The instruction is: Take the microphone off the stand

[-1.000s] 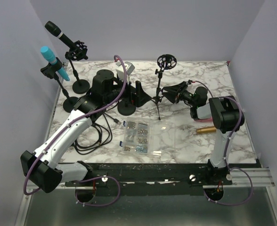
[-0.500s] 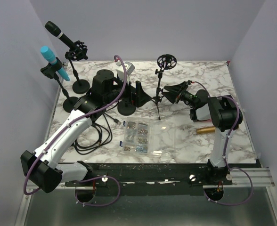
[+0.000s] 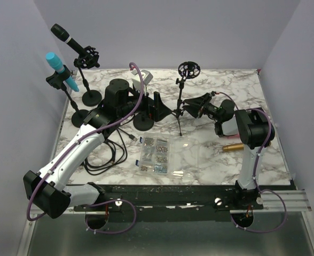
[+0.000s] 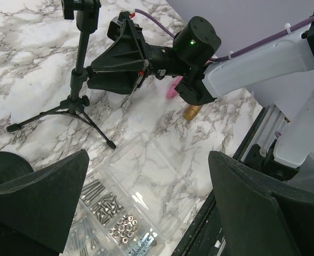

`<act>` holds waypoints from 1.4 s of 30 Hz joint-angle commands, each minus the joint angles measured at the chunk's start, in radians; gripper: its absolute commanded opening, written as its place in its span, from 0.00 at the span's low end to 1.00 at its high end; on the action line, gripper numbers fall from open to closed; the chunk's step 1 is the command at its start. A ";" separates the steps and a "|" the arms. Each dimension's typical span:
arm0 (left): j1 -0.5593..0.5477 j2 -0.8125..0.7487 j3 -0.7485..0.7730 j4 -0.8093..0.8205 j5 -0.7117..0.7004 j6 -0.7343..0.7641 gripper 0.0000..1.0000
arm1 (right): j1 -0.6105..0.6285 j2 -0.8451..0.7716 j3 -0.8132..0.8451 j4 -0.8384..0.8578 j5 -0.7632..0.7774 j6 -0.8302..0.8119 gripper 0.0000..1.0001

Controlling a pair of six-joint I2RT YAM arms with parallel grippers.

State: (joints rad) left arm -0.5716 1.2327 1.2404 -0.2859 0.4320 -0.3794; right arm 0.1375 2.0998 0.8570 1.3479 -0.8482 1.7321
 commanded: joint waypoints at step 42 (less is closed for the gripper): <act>-0.004 -0.019 0.000 0.007 -0.002 0.007 0.98 | 0.032 -0.173 0.181 -0.711 0.087 -1.231 0.00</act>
State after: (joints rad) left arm -0.5716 1.2324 1.2404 -0.2859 0.4381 -0.3820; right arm 0.1547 1.9182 1.0367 0.7925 -0.8467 0.7223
